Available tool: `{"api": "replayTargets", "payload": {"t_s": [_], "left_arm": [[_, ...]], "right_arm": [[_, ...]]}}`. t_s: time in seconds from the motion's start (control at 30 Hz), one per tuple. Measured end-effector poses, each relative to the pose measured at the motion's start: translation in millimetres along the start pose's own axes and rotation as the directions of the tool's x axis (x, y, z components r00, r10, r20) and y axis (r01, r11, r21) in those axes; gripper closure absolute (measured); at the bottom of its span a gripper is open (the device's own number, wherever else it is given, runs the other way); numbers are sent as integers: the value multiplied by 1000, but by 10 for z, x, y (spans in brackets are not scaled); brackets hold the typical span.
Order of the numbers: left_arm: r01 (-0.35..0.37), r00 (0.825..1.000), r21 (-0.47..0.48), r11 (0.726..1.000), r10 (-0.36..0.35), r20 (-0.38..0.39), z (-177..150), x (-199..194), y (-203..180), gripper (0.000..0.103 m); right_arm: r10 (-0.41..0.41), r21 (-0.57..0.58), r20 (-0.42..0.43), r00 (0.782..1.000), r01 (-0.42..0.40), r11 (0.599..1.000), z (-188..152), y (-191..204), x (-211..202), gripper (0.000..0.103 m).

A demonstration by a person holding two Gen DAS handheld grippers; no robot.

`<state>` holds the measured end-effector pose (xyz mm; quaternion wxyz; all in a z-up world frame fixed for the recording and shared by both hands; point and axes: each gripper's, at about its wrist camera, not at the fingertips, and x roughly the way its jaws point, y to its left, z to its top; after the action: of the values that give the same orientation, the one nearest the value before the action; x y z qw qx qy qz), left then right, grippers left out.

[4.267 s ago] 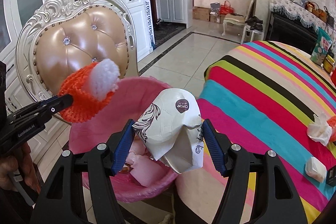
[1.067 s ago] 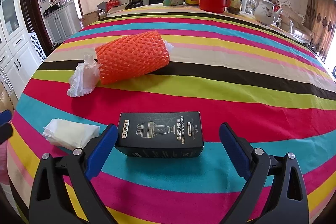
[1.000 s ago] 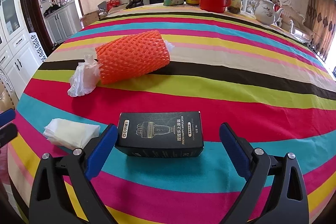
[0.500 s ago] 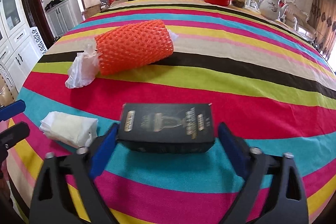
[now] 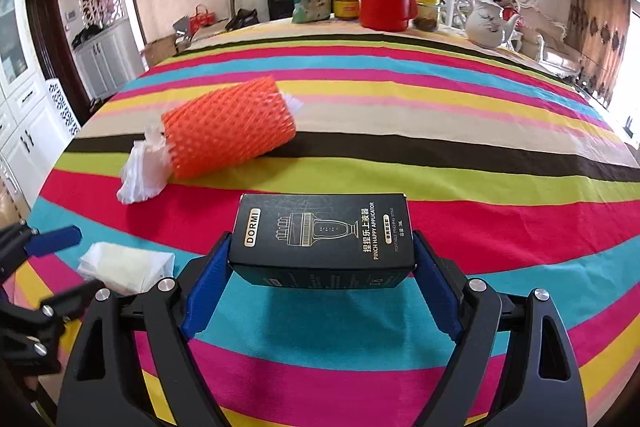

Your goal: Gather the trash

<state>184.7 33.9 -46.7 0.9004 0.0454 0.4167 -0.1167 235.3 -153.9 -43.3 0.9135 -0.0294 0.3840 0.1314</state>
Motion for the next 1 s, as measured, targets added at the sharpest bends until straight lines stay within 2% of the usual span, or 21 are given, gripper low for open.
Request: {"api": "replayTargets", "payload": {"t_s": [0.27,0.47,0.5,0.53,0.6,0.77,0.93,1.0], "left_arm": [[-29,998,52,998,32,-53,36,188,-26,33],[-5,995,37,999,9,-96,87,376,13,34],[-2,995,26,1000,5,-100,87,391,24,39],[2,995,18,1000,0,-103,86,394,22,51],[21,995,-6,1000,-22,-101,91,384,40,59],[43,995,-14,999,-44,-95,96,372,12,62],[67,995,-34,997,-69,-77,89,311,-3,71],[66,995,-52,996,-69,-66,71,272,4,72]], "right_arm": [[6,-2,5,1000,-6,1000,0,2,-23,22],[8,-7,0,1000,-8,1000,-5,19,-20,22],[8,-7,0,1000,-8,1000,-6,20,-23,22],[8,-8,-1,1000,-8,1000,-6,21,-19,22],[9,-8,-2,1000,-9,1000,-6,19,-18,22],[12,-11,-4,1000,-12,1000,0,25,-10,22],[14,-13,-5,1000,-14,1000,0,33,-9,22],[15,-12,-5,1000,-15,1000,-2,37,-9,22]]}}
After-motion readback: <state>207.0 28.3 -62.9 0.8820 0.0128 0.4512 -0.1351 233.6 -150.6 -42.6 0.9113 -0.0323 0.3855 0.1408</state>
